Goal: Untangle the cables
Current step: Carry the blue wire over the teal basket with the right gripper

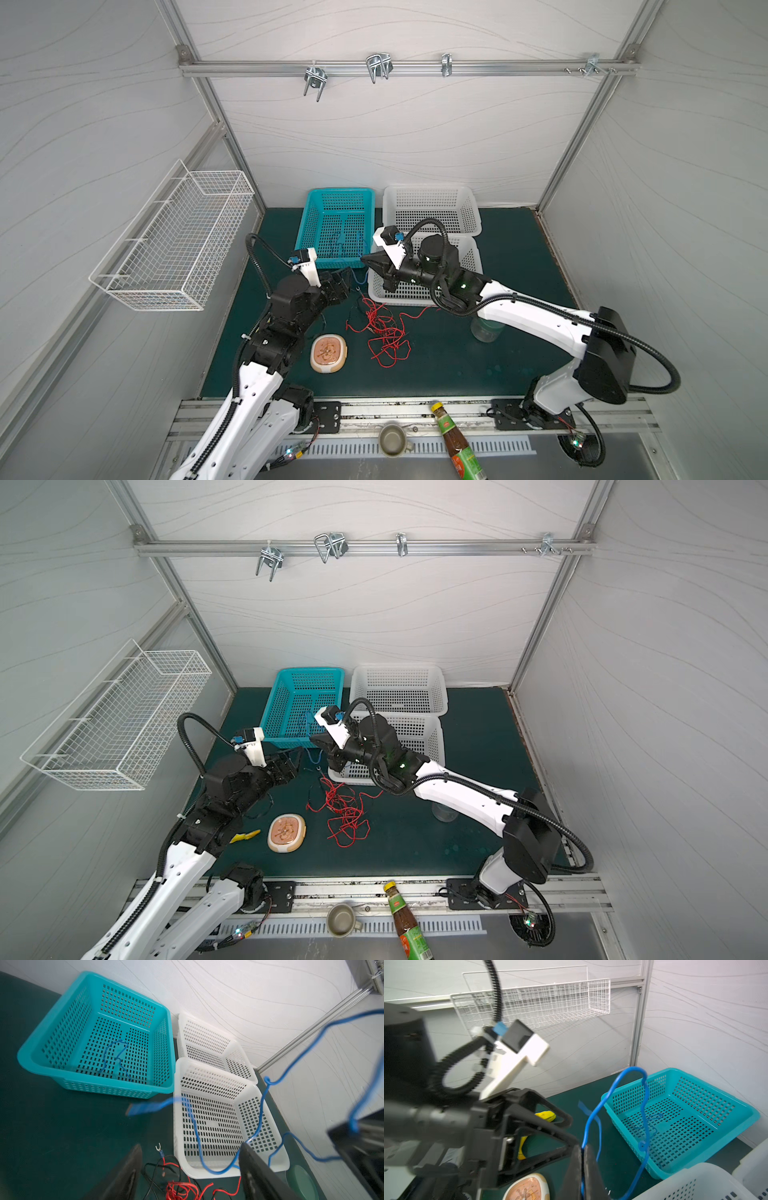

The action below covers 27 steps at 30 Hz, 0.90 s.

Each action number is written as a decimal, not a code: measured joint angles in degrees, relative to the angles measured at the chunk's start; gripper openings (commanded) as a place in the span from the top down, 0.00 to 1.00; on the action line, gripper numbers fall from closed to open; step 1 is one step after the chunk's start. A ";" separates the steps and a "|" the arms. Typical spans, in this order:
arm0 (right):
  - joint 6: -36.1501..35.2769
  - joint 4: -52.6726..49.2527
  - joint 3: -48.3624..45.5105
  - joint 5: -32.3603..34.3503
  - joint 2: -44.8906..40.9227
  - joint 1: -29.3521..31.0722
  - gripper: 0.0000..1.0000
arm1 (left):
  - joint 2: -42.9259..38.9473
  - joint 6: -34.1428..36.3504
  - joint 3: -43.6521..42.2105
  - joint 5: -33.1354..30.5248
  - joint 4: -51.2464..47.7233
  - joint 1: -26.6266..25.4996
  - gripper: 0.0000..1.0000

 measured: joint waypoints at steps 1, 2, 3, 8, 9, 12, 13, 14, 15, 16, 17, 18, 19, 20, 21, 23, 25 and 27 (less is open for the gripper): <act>-0.02 -0.31 1.38 0.15 1.40 -0.39 1.00 | -0.81 -0.11 0.00 -0.66 0.00 0.00 0.18; -0.13 -0.57 2.91 0.39 2.95 -0.68 1.00 | -1.70 -0.22 0.00 -1.31 0.02 0.00 0.17; -0.24 -0.85 4.02 0.59 4.17 -0.85 1.00 | -2.45 -0.26 0.00 -1.90 0.00 0.00 0.15; -0.85 -1.95 11.04 1.88 11.98 -1.79 1.00 | -5.38 -0.31 0.00 -3.87 -0.04 0.00 0.15; -0.90 -1.97 12.17 1.92 13.35 -2.01 1.00 | -5.70 -0.31 0.00 -4.04 -0.02 0.00 0.15; -0.92 -1.79 15.89 1.79 17.55 -2.71 0.99 | -5.81 -0.31 -0.07 -4.24 -0.09 0.00 0.15; -0.87 -1.70 17.31 1.55 19.06 -2.93 0.99 | -5.75 -0.31 -0.13 -4.24 -0.20 0.00 0.16; -0.81 -1.49 18.82 1.22 20.61 -3.26 1.00 | -5.73 -0.31 -0.22 -4.24 -0.48 0.00 0.16; -0.57 -1.31 20.15 0.83 22.08 -3.65 1.00 | -5.70 -0.33 -0.39 -4.26 -0.50 0.00 0.16; -0.33 -0.92 21.81 0.39 23.76 -4.13 1.00 | -5.73 -0.33 -0.68 -4.28 -0.48 0.00 0.16; -0.02 -0.15 23.23 -0.13 25.44 -4.68 1.00 | -5.73 -0.35 -1.03 -4.33 -0.48 0.00 0.16; 0.48 0.48 24.57 -0.57 26.97 -5.22 1.00 | -5.70 -0.35 -1.38 -4.37 -0.50 0.00 0.16; 1.09 1.20 25.97 -1.16 28.68 -5.84 1.00 | -5.70 -0.35 -1.79 -4.44 -0.57 0.00 0.16; 1.62 2.05 27.36 -1.70 30.40 -6.49 1.00 | -5.70 -0.35 -2.21 -4.50 -0.74 0.00 0.16; 2.43 2.69 28.68 -2.16 31.98 -7.08 1.00 | -5.70 -0.33 -2.49 -4.57 -1.07 0.00 0.16; 3.82 4.04 32.15 -3.21 35.63 -8.28 1.00 | -5.66 -0.35 -3.08 -4.74 -1.49 0.00 0.16; 4.92 4.81 35.52 -3.93 38.91 -9.11 0.99 | -5.53 -0.35 -3.50 -4.92 -1.53 0.00 0.16; 5.64 4.85 39.36 -4.55 42.05 -9.88 0.99 | -5.33 -0.42 -3.87 -5.05 -1.53 0.00 0.16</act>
